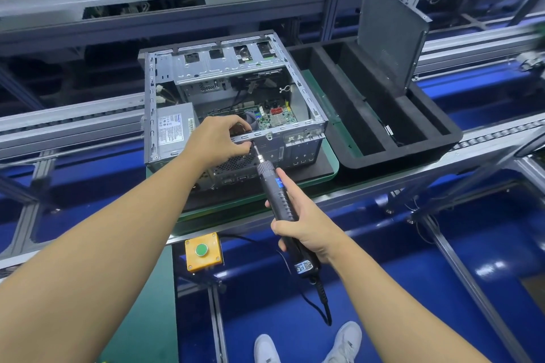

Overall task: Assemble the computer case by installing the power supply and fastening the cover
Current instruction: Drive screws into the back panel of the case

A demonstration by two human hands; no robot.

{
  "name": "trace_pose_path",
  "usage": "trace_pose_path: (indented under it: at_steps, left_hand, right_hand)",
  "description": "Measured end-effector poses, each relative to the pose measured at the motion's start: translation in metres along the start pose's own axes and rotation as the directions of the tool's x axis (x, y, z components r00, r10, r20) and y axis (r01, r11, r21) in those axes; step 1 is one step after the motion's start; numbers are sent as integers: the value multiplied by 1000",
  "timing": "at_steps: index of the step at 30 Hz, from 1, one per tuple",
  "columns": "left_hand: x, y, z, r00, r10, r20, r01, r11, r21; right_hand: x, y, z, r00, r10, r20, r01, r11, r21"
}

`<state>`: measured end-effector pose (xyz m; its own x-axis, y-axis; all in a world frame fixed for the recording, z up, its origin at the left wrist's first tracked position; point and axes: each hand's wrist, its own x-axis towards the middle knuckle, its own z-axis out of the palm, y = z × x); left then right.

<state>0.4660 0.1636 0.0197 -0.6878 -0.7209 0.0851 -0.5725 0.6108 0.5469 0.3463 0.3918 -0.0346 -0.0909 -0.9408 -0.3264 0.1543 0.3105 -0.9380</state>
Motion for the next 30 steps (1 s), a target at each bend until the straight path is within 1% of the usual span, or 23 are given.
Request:
trace_pose_path:
  at_steps: [9, 16, 23, 30]
  left_hand:
    - [0, 0, -1, 1000, 11, 5, -11, 1000, 0]
    - [0, 0, -2, 1000, 9, 13, -9, 1000, -16]
    - [0, 0, -1, 1000, 16, 5, -16, 999, -36]
    - [0, -1, -2, 1000, 14, 8, -13, 999, -32]
  right_hand:
    - [1, -11, 1, 1000, 26, 9, -26, 1000, -18]
    - [-1, -12, 4, 999, 39, 24, -41, 995, 90]
    - [0, -13, 5, 999, 37, 35, -41, 992, 119]
    - [1, -18, 11, 1000, 25, 15, -27, 988, 150]
